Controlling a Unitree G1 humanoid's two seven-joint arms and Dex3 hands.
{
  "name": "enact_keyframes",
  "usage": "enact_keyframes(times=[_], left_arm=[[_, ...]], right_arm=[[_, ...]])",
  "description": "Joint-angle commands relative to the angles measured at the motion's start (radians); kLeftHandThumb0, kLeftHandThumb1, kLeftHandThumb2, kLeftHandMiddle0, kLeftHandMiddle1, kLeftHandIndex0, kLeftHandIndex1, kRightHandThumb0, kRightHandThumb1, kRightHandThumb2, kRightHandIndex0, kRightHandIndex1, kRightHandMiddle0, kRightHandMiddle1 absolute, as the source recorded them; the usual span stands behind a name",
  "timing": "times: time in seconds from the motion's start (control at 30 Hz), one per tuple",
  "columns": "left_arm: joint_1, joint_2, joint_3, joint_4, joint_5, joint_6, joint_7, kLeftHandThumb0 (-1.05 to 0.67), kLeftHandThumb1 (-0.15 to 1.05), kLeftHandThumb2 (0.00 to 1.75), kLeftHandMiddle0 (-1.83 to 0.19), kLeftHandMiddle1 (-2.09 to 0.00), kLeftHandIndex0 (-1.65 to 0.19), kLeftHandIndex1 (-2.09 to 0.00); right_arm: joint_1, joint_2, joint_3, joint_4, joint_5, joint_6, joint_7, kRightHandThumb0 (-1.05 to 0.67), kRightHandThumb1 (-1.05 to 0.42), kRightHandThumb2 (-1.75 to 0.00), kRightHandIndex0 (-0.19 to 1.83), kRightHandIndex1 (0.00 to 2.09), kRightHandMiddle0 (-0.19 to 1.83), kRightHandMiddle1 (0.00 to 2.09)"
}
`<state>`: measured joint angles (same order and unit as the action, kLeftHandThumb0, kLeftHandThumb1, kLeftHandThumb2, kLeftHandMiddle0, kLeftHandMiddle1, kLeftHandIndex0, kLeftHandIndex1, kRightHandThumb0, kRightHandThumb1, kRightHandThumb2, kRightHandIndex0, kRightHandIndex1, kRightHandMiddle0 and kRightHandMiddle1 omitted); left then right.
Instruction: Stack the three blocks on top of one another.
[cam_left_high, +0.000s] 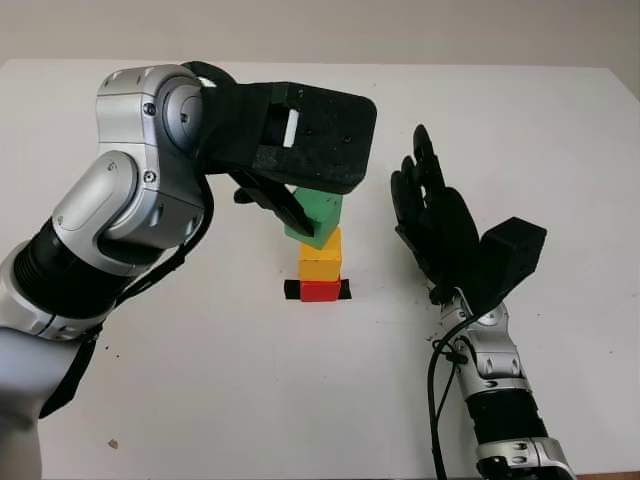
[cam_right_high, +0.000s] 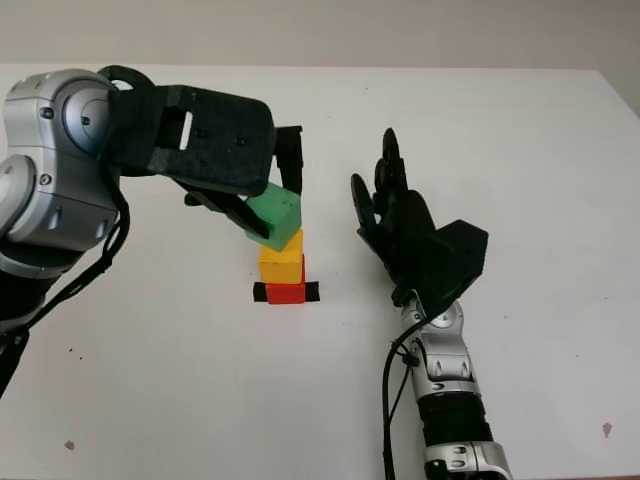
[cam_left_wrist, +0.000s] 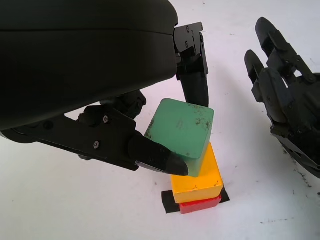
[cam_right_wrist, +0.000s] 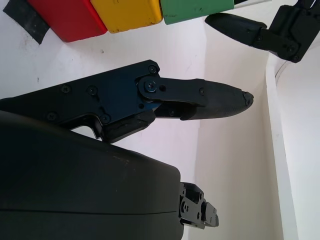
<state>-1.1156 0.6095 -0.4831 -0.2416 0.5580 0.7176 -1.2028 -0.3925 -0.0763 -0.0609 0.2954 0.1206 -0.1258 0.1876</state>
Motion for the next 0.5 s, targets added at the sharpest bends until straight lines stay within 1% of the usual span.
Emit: enact_keyframes(times=[0.0, 0.03, 0.07, 0.13, 0.17, 0.2, 0.23, 0.33, 0.37, 0.4, 0.47], left_arm=[[-0.032, 0.000, 0.002, 0.000, -0.005, 0.003, -0.009, -0.22, 1.05, 0.17, -0.74, -2.09, -0.10, -2.09], [-0.031, -0.001, 0.002, 0.002, -0.006, 0.003, -0.007, -0.21, 1.05, 0.17, -0.75, -2.09, -0.14, -2.09], [-0.032, -0.001, 0.000, 0.004, -0.006, 0.003, -0.007, -0.22, 1.05, 0.16, -0.73, -2.09, -0.06, -2.09], [-0.031, 0.000, -0.002, 0.006, -0.006, -0.003, -0.004, -0.23, 1.05, 0.15, -0.71, -2.09, -0.14, -2.09], [-0.031, 0.002, -0.002, 0.007, -0.007, -0.010, -0.004, -0.23, 1.05, 0.15, -0.69, -2.09, -0.11, -2.09], [-0.030, 0.001, -0.001, 0.008, -0.008, -0.007, -0.004, -0.23, 1.05, 0.15, -0.69, -2.09, -0.14, -2.09], [-0.030, 0.002, -0.002, 0.009, -0.007, -0.009, -0.004, -0.23, 1.05, 0.14, -0.67, -2.09, -0.11, -2.09], [-0.031, 0.001, -0.002, 0.010, -0.006, -0.006, -0.003, -0.24, 1.05, 0.14, -0.69, -2.09, -0.20, -2.09], [-0.031, 0.001, -0.002, 0.011, -0.006, -0.006, -0.003, -0.24, 1.05, 0.15, -0.77, -2.09, -0.31, -2.09], [-0.029, 0.001, -0.001, 0.012, -0.008, -0.013, -0.001, -0.24, 1.05, 0.15, -0.79, -2.09, -0.39, -2.09], [-0.024, 0.000, 0.003, 0.010, -0.010, -0.013, 0.003, -0.23, 1.05, 0.15, -0.80, -2.09, -0.41, -2.09]], right_arm=[[0.001, 0.000, -0.003, 0.004, 0.003, -0.017, 0.004, -0.75, -1.05, -0.49, -0.19, 0.00, -0.19, 0.05], [0.001, 0.000, -0.003, 0.005, 0.002, -0.014, 0.003, -0.75, -1.05, -0.49, -0.19, 0.00, -0.19, 0.05], [0.002, 0.000, -0.003, 0.005, -0.001, -0.013, 0.000, -0.77, -1.05, -0.49, -0.19, 0.00, -0.18, 0.05], [0.003, 0.000, -0.004, 0.008, 0.003, -0.016, 0.005, -0.78, -1.05, -0.48, -0.19, 0.00, -0.19, 0.05], [0.003, 0.002, -0.005, 0.010, 0.006, -0.023, 0.008, -0.77, -1.05, -0.48, -0.19, 0.00, -0.19, 0.05], [0.003, 0.004, -0.006, 0.013, 0.008, -0.028, 0.009, -0.75, -1.05, -0.48, -0.19, 0.00, -0.19, 0.04], [0.003, 0.005, -0.005, 0.013, 0.008, -0.028, 0.007, -0.74, -1.05, -0.49, -0.19, 0.00, -0.19, 0.04], [0.005, 0.008, -0.003, 0.005, 0.001, -0.018, -0.004, -0.76, -1.05, -0.49, -0.19, 0.00, -0.19, 0.05], [0.005, 0.008, -0.001, 0.005, -0.003, -0.019, -0.008, -0.76, -1.05, -0.49, -0.19, 0.00, -0.19, 0.05], [0.005, 0.006, -0.001, 0.007, -0.004, -0.023, -0.006, -0.76, -1.05, -0.49, -0.19, 0.00, -0.19, 0.05], [0.004, 0.006, -0.002, 0.011, -0.001, -0.029, -0.003, -0.74, -1.05, -0.49, -0.19, 0.00, -0.19, 0.05]])
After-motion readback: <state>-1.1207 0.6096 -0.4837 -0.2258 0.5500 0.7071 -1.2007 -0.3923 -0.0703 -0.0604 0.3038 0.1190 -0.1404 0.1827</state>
